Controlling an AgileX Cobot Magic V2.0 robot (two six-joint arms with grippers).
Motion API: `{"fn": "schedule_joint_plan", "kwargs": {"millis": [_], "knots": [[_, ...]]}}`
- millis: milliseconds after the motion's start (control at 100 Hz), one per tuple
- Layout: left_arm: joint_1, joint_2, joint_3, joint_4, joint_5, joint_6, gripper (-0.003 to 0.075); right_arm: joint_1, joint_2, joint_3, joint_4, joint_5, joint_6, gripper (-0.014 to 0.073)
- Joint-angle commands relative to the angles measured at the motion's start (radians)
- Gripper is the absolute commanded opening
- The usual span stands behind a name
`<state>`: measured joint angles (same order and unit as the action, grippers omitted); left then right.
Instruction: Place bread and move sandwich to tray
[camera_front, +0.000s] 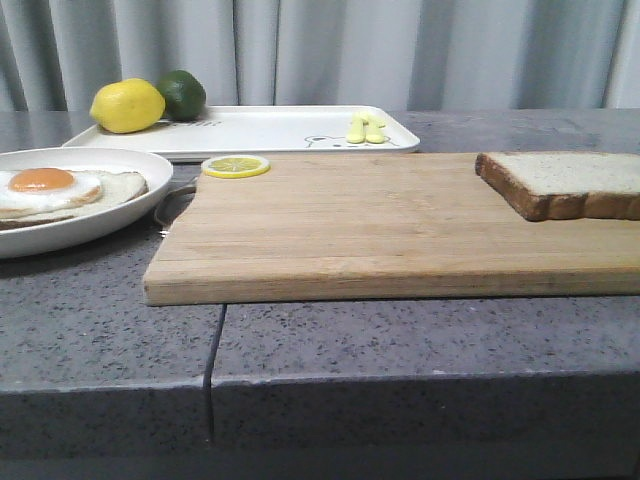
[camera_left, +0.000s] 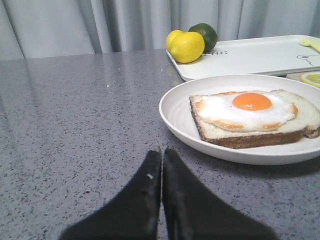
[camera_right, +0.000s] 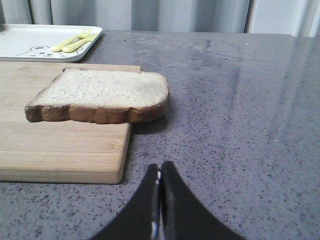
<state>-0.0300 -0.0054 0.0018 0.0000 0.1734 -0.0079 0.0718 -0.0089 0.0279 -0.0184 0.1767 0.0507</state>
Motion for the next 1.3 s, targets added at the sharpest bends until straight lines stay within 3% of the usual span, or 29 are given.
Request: {"fn": "schedule_joint_plan", "kwargs": {"millis": [0,880,1180,1290], "knots": [[0.002,-0.033,0.015,-0.008,-0.077,-0.010,-0.0019,0.002,-0.020,0.000,-0.010,-0.085,0.001,-0.0067],[0.002,-0.033,0.015,-0.010,-0.102,-0.010,-0.0019,0.002,-0.020,0.000,-0.010,-0.095,0.001,-0.0067],[0.002,-0.033,0.000,-0.203,-0.197,-0.010,-0.0019,0.001,-0.020,-0.002,-0.010,-0.131,0.001,-0.0067],[0.002,-0.029,-0.067,-0.273,-0.098,-0.012,-0.0019,0.001,-0.020,-0.033,-0.001,-0.107,0.013,-0.0067]]}}
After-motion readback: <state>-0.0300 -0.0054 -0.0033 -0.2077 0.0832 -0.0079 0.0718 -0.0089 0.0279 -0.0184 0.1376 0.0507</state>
